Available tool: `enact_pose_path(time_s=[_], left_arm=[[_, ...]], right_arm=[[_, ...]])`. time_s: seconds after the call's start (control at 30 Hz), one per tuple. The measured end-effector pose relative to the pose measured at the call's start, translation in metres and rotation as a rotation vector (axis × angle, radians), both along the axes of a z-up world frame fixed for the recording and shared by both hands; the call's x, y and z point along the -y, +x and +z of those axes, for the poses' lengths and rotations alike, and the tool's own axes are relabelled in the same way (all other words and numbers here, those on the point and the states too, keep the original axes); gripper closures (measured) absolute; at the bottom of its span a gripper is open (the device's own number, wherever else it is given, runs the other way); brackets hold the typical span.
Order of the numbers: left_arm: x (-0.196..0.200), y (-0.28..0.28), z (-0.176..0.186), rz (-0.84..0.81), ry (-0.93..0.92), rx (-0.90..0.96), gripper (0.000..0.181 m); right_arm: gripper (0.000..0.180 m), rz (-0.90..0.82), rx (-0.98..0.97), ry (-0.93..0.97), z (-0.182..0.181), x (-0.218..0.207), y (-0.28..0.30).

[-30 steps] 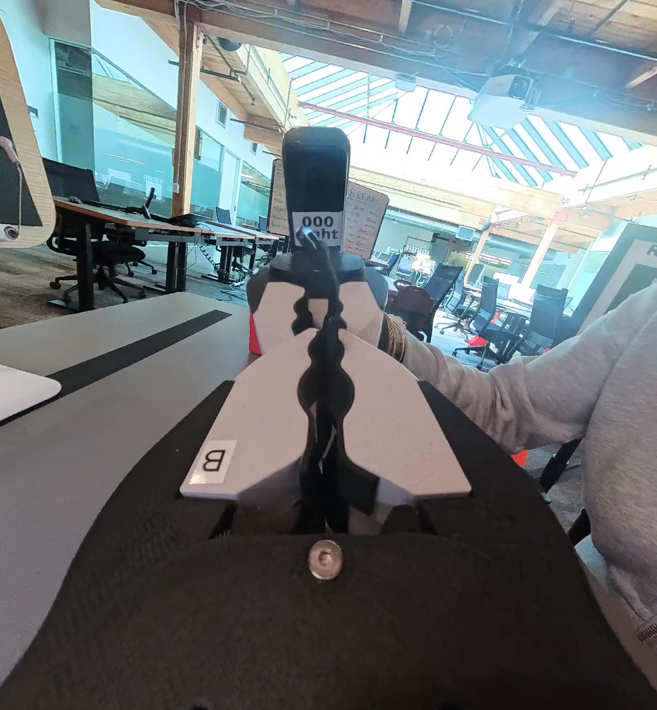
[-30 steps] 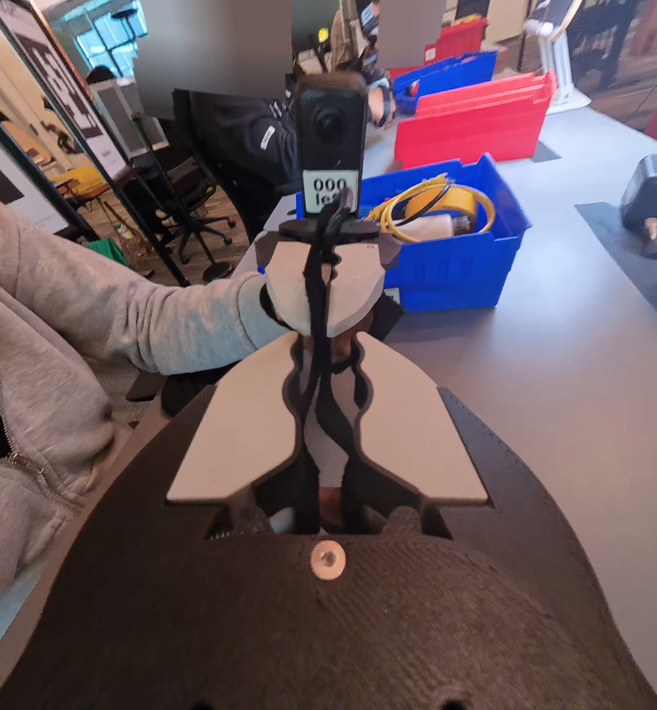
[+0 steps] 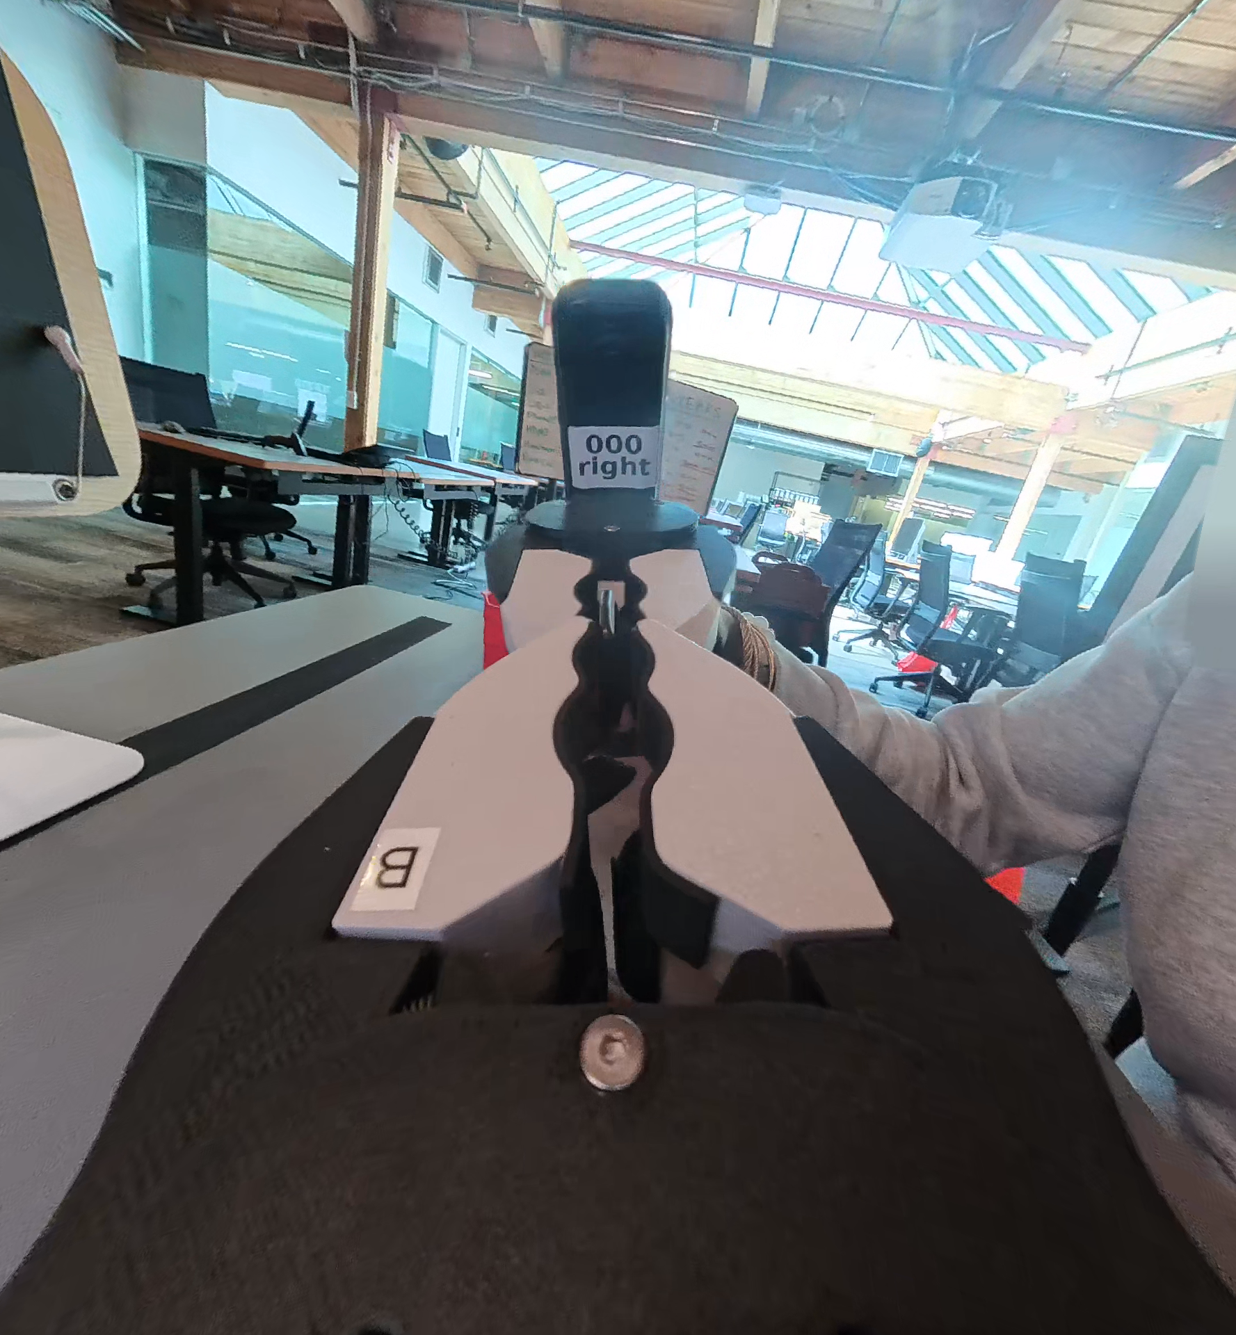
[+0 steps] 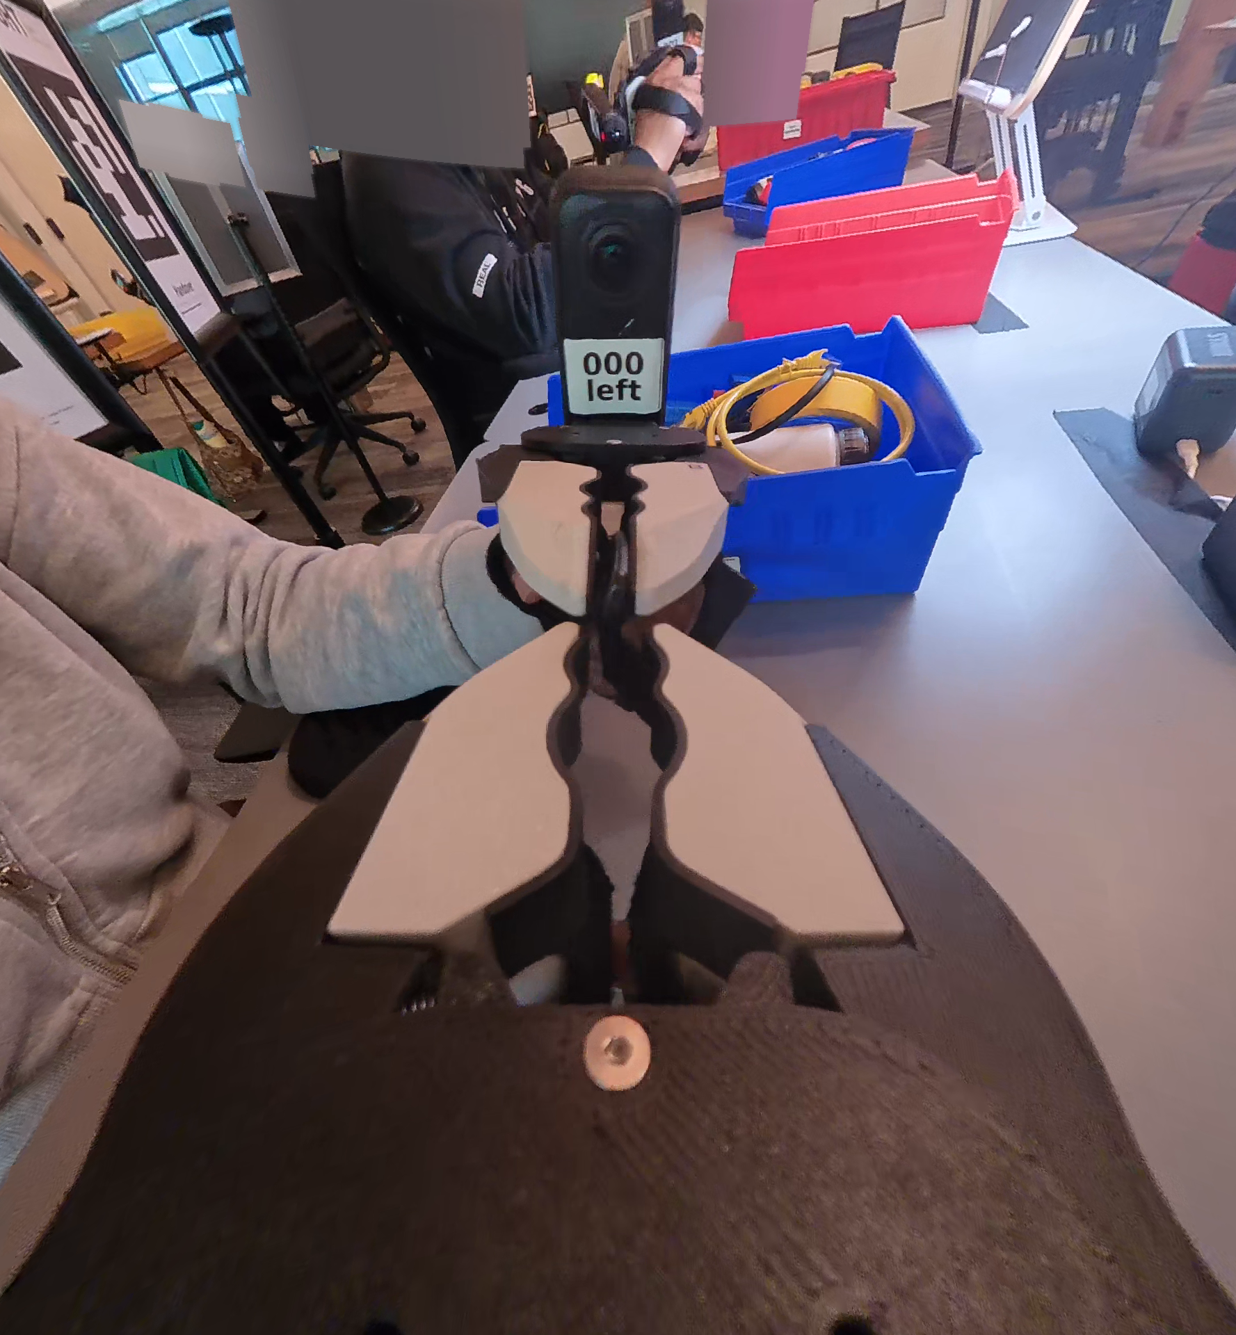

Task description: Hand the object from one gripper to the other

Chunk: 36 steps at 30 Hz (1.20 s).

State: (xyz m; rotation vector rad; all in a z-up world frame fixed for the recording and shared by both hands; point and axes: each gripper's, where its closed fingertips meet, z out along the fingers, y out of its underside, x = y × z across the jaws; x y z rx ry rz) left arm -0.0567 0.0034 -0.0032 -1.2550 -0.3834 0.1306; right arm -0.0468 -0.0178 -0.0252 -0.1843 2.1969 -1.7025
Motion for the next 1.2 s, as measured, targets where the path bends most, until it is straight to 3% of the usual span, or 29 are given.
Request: enact_pose_path(time_s=[0.23,0.33,0.47,0.53,0.6,0.7,0.77,1.0,1.07,1.13,1.2], left_arm=[[0.008,0.0,0.009,0.014,0.055,-0.013,0.174],[0.007,-0.003,0.008,0.027,0.062,0.008,0.172],[0.004,-0.004,-0.002,-0.009,0.027,0.073,0.132],[-0.002,-0.001,-0.01,-0.072,-0.003,0.119,0.131],[-0.011,0.005,-0.02,-0.117,-0.077,0.121,0.133],[-0.019,0.009,-0.026,-0.1,-0.148,0.06,0.174],[-0.018,0.007,-0.022,-0.075,-0.136,0.04,0.175],[0.003,0.001,-0.003,-0.03,-0.006,0.035,0.175],[0.004,0.001,-0.001,-0.033,0.013,0.04,0.176],[0.003,0.001,-0.001,-0.035,0.017,0.046,0.175],[0.004,-0.002,0.002,-0.021,0.05,0.061,0.165]], right_arm=[[0.154,-0.001,0.023,0.006,-0.001,-0.005,-0.005],[0.174,0.007,-0.011,0.01,-0.006,-0.001,-0.002],[0.176,0.018,0.02,-0.035,0.006,-0.003,0.001],[0.176,-0.003,0.018,-0.055,0.011,-0.005,-0.003],[0.177,-0.022,0.022,-0.086,0.017,-0.007,-0.006],[0.176,-0.024,0.042,-0.129,0.027,-0.009,-0.005],[0.174,-0.027,0.05,-0.147,0.031,-0.009,-0.005],[0.137,0.038,0.167,-0.055,0.012,-0.006,-0.001],[0.143,0.071,0.172,-0.013,0.0,-0.002,0.004],[0.17,0.112,0.162,-0.005,-0.004,0.001,0.012],[0.173,0.093,0.145,-0.02,-0.002,0.001,0.009]])
